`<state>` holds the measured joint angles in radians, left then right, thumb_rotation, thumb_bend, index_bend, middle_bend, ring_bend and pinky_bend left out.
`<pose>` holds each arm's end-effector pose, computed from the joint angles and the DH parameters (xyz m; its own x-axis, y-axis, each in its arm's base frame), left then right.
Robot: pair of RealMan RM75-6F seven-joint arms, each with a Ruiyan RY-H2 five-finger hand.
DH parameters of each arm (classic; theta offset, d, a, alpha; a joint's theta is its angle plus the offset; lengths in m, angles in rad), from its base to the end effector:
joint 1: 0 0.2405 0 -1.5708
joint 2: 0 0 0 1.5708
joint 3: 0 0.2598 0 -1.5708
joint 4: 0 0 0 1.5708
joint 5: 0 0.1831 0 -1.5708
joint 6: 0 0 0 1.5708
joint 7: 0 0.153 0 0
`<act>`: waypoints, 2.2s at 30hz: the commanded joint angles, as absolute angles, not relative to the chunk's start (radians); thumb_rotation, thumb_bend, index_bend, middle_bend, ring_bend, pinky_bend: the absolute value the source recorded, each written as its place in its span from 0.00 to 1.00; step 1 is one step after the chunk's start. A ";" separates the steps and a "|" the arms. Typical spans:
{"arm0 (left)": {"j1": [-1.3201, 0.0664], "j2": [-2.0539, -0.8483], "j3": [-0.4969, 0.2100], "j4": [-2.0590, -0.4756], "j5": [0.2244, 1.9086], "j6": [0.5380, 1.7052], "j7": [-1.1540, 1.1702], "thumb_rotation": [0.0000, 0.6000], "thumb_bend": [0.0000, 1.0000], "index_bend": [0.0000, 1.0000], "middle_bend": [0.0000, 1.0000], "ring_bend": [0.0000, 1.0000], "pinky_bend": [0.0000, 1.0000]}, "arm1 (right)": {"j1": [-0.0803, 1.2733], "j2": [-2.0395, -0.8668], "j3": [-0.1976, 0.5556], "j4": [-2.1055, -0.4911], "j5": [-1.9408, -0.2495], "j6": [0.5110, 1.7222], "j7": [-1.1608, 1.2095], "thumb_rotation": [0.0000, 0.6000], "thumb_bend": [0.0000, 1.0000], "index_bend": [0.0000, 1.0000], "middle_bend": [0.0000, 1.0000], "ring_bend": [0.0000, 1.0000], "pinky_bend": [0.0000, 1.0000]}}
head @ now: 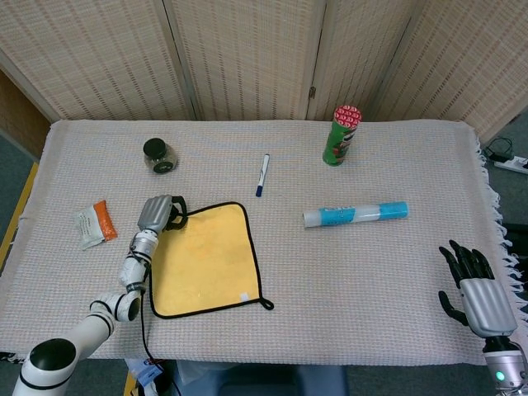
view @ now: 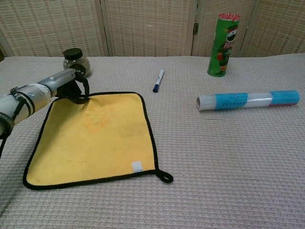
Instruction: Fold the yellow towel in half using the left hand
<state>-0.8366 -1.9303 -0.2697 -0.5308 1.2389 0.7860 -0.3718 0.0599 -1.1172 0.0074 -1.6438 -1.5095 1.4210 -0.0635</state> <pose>-0.2151 0.4321 -0.0256 0.1621 0.2215 0.9616 0.9856 -0.0845 -0.1467 -0.3084 -0.1713 0.1676 0.4253 -0.1200 0.8970 -0.9037 -0.0025 0.4282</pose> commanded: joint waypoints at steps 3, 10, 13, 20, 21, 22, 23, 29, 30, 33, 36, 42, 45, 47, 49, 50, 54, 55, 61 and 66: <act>-0.756 -1.883 -0.253 -0.711 1.262 0.952 -0.276 1.00 0.66 0.69 1.00 1.00 1.00 | 0.058 -1.113 -0.003 -1.653 -1.533 1.429 -0.058 1.00 0.48 0.00 0.00 0.00 0.00; -0.649 -1.841 -0.214 -0.933 1.270 1.122 -0.081 1.00 0.66 0.69 1.00 1.00 1.00 | 0.044 -1.100 -0.022 -1.664 -1.590 1.468 -0.043 1.00 0.48 0.00 0.00 0.00 0.00; -0.608 -1.811 -0.189 -1.025 1.286 1.176 -0.032 1.00 0.66 0.69 1.00 1.00 1.00 | 0.039 -1.096 -0.029 -1.667 -1.611 1.483 -0.036 1.00 0.48 0.00 0.00 0.00 0.00; -0.537 -1.769 -0.121 -1.175 1.334 1.254 0.066 1.00 0.66 0.69 1.00 1.00 1.00 | 0.024 -1.092 -0.048 -1.675 -1.665 1.520 -0.035 1.00 0.48 0.00 0.00 0.00 0.00; -0.531 -1.768 -0.113 -1.185 1.340 1.261 0.077 1.00 0.66 0.69 1.00 1.00 1.00 | 0.023 -1.092 -0.050 -1.676 -1.671 1.523 -0.036 1.00 0.48 0.00 0.00 0.00 0.00; -0.524 -1.768 -0.105 -1.196 1.348 1.270 0.085 1.00 0.66 0.69 1.00 1.00 1.00 | 0.022 -1.092 -0.053 -1.677 -1.677 1.525 -0.035 1.00 0.48 0.00 0.00 0.00 0.00; -0.513 -1.767 -0.093 -1.212 1.359 1.283 0.096 1.00 0.66 0.69 1.00 1.00 1.00 | 0.021 -1.092 -0.055 -1.678 -1.684 1.528 -0.034 1.00 0.48 0.00 0.00 0.00 0.00; -0.467 -1.771 -0.036 -1.261 1.423 1.342 0.142 1.00 0.66 0.69 1.00 1.00 1.00 | 0.016 -1.087 -0.064 -1.682 -1.707 1.540 -0.032 1.00 0.48 0.00 0.00 0.00 0.00; -0.464 -1.772 -0.031 -1.263 1.428 1.343 0.150 1.00 0.66 0.69 1.00 1.00 1.00 | 0.015 -1.086 -0.066 -1.683 -1.712 1.541 -0.031 1.00 0.48 0.00 0.00 0.00 0.00; -0.453 -1.778 -0.017 -1.269 1.440 1.343 0.170 1.00 0.66 0.69 1.00 1.00 1.00 | 0.009 -1.084 -0.072 -1.684 -1.726 1.553 -0.030 1.00 0.48 0.00 0.00 0.00 0.00; -0.440 -1.784 0.002 -1.271 1.459 1.349 0.187 1.00 0.66 0.69 1.00 1.00 1.00 | 0.002 -1.082 -0.075 -1.685 -1.739 1.569 -0.029 1.00 0.48 0.00 0.00 0.00 0.00; -0.409 -1.793 0.034 -1.280 1.504 1.379 0.214 1.00 0.66 0.69 1.00 1.00 1.00 | -0.006 -1.077 -0.084 -1.683 -1.756 1.581 -0.024 1.00 0.48 0.00 0.00 0.00 0.00; -0.399 -1.795 0.038 -1.287 1.518 1.388 0.231 1.00 0.66 0.69 1.00 1.00 1.00 | -0.008 -1.075 -0.087 -1.684 -1.766 1.587 -0.022 1.00 0.48 0.00 0.00 0.00 0.00; -0.392 -1.796 0.038 -1.295 1.518 1.387 0.244 1.00 0.66 0.69 1.00 1.00 1.00 | -0.011 -1.073 -0.089 -1.683 -1.774 1.594 -0.020 1.00 0.48 0.00 0.00 0.00 0.00; -0.385 -1.795 0.042 -1.301 1.522 1.389 0.253 1.00 0.66 0.69 1.00 1.00 1.00 | -0.013 -1.072 -0.091 -1.683 -1.782 1.599 -0.019 1.00 0.48 0.00 0.00 0.00 0.00; -0.380 -1.794 0.045 -1.304 1.525 1.391 0.260 1.00 0.66 0.69 1.00 1.00 1.00 | -0.014 -1.072 -0.093 -1.683 -1.787 1.601 -0.018 1.00 0.48 0.00 0.00 0.00 0.00; -0.359 -1.795 0.053 -1.310 1.531 1.401 0.277 1.00 0.66 0.69 1.00 1.00 1.00 | -0.019 -1.069 -0.100 -1.683 -1.804 1.610 -0.015 1.00 0.48 0.00 0.00 0.00 0.00; -0.355 -1.795 0.054 -1.312 1.534 1.405 0.279 1.00 0.66 0.69 1.00 1.00 1.00 | -0.019 -1.068 -0.102 -1.683 -1.807 1.611 -0.013 1.00 0.48 0.00 0.00 0.00 0.00; -0.331 -1.788 0.059 -1.320 1.547 1.419 0.282 1.00 0.66 0.69 1.00 1.00 1.00 | -0.027 -1.068 -0.105 -1.683 -1.822 1.625 -0.019 1.00 0.48 0.00 0.00 0.00 0.00; -0.316 -1.785 0.065 -1.326 1.557 1.421 0.279 1.00 0.66 0.68 1.00 1.00 1.00 | -0.031 -1.067 -0.103 -1.682 -1.831 1.640 -0.015 1.00 0.48 0.00 0.00 0.00 0.00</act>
<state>-0.3167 -1.7855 0.0639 -1.3255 1.5559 1.4216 0.2800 -0.0306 -1.0674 -0.1032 -1.6820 -1.8297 1.6389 -0.0158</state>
